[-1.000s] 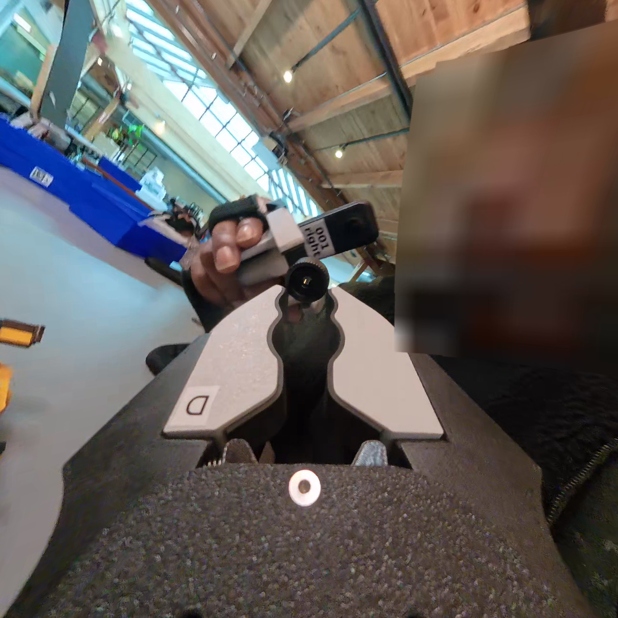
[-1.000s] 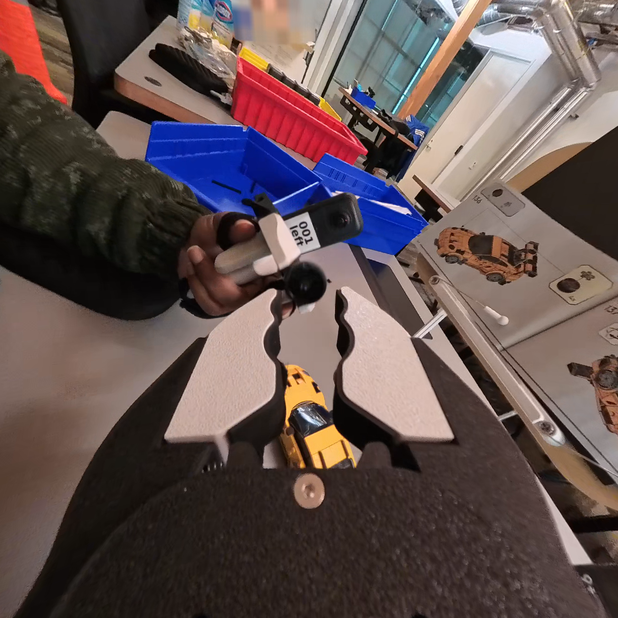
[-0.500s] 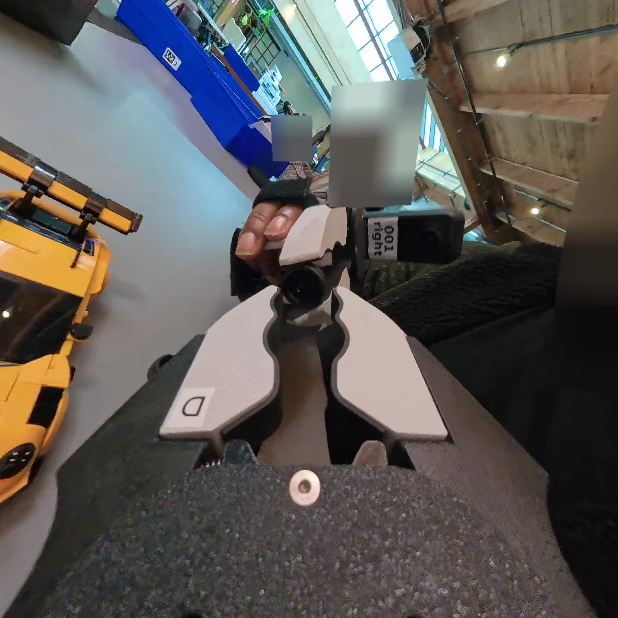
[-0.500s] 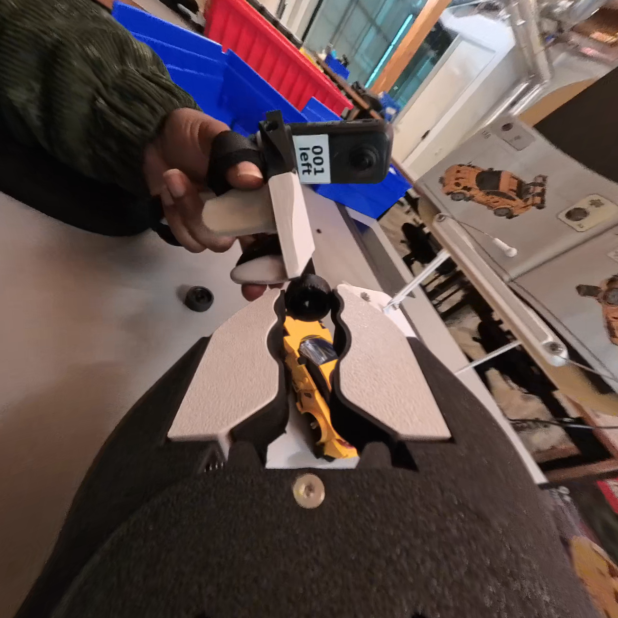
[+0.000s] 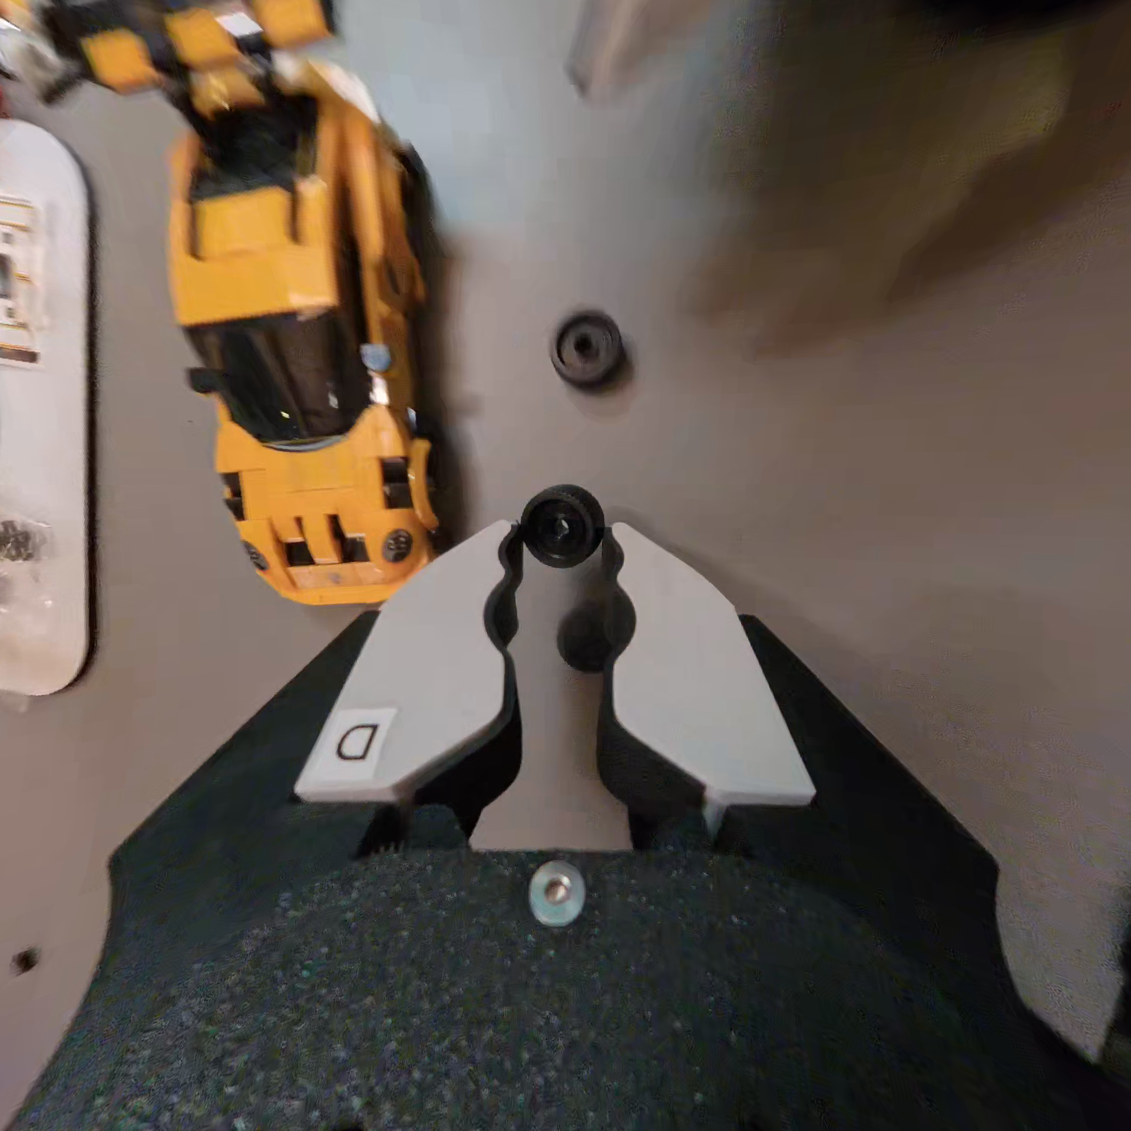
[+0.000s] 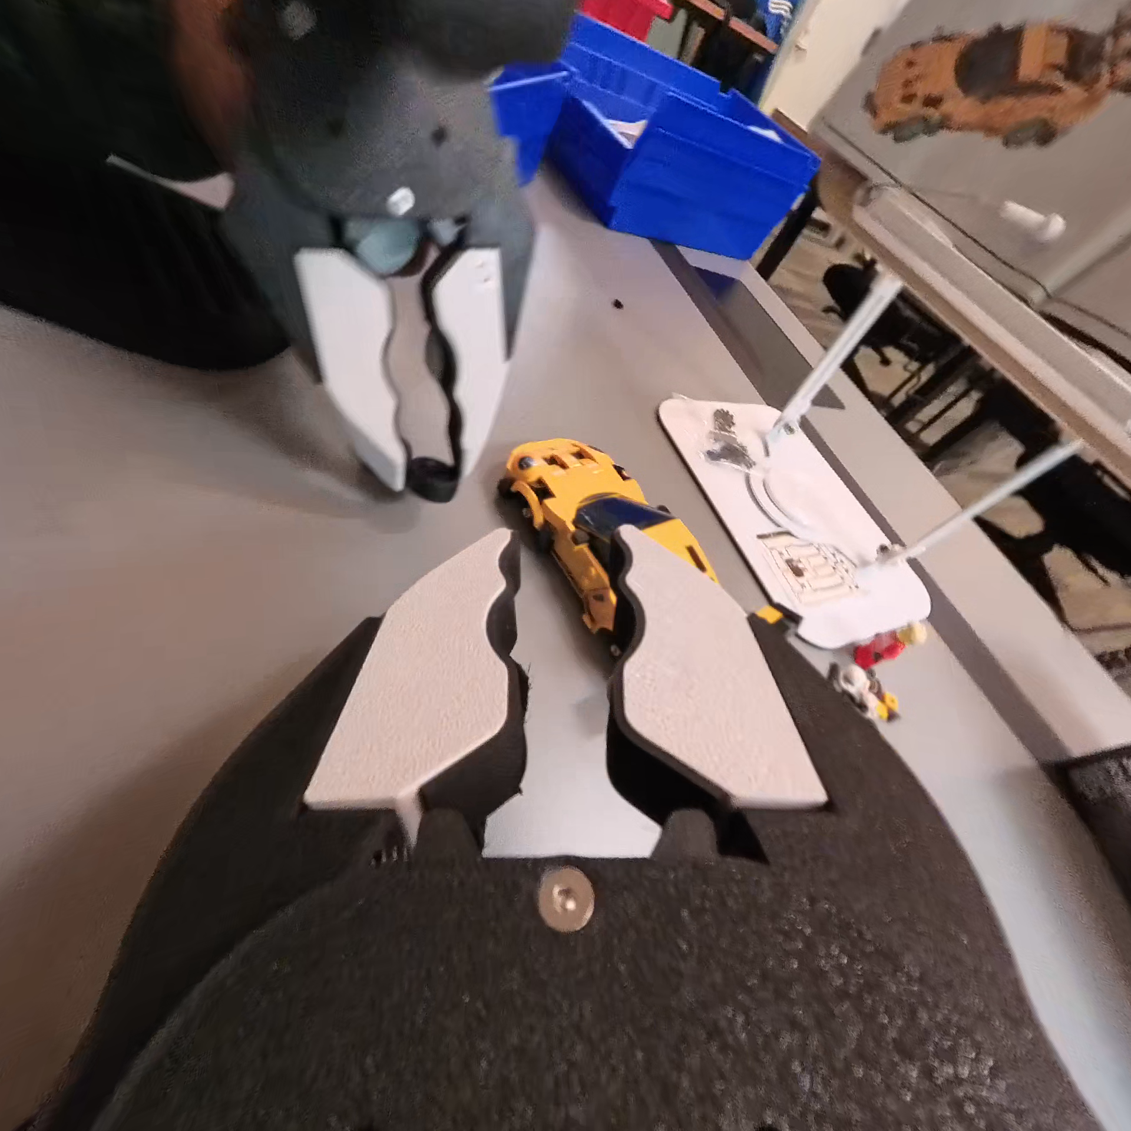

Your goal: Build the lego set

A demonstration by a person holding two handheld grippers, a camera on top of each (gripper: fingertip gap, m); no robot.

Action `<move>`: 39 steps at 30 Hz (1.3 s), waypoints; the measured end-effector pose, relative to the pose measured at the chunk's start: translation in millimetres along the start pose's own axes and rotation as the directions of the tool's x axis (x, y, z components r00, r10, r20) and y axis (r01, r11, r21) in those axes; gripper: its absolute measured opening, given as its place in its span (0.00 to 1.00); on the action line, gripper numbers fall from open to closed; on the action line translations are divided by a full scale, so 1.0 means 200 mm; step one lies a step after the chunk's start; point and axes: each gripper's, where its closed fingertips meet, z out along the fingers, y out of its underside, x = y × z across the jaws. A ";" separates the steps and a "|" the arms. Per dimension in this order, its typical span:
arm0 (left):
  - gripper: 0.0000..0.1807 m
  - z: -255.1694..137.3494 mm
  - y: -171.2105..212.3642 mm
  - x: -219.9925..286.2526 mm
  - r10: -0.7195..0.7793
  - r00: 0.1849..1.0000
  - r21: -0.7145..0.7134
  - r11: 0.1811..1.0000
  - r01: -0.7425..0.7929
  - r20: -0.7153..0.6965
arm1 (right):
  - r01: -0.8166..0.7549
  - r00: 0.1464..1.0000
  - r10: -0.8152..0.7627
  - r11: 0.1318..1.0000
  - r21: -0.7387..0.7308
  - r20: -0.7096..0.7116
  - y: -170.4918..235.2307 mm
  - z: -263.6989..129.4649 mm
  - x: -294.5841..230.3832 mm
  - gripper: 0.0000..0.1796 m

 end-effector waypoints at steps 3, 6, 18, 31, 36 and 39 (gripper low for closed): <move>0.13 0.06 0.07 0.03 0.061 0.998 -0.102 0.993 -0.061 -0.006 | -0.096 0.993 0.096 0.995 -0.002 -0.076 0.02 -0.03 0.09 0.15; 0.14 0.08 0.07 0.04 0.042 0.999 -0.096 0.994 -0.045 -0.034 | -0.174 0.977 0.175 0.985 0.017 -0.121 0.03 -0.07 0.16 0.15; 0.15 -0.77 0.29 -0.40 -0.372 0.873 0.318 0.908 0.273 0.315 | -0.300 0.802 0.390 0.918 0.261 -0.453 0.00 -0.39 0.54 0.14; 0.18 -1.11 1.82 -0.93 -0.812 0.350 0.167 0.470 0.867 0.468 | -0.275 0.572 0.472 0.881 0.386 -0.670 0.05 -0.67 0.75 0.10; 0.19 -0.92 1.98 -0.95 -0.840 0.363 0.008 0.400 0.917 0.403 | -0.285 0.570 0.462 0.887 0.364 -0.679 0.08 -0.68 0.75 0.10; 0.21 -0.85 2.03 -0.93 -0.856 0.357 -0.064 0.361 0.930 0.374 | -0.293 0.567 0.462 0.887 0.358 -0.682 0.10 -0.67 0.74 0.11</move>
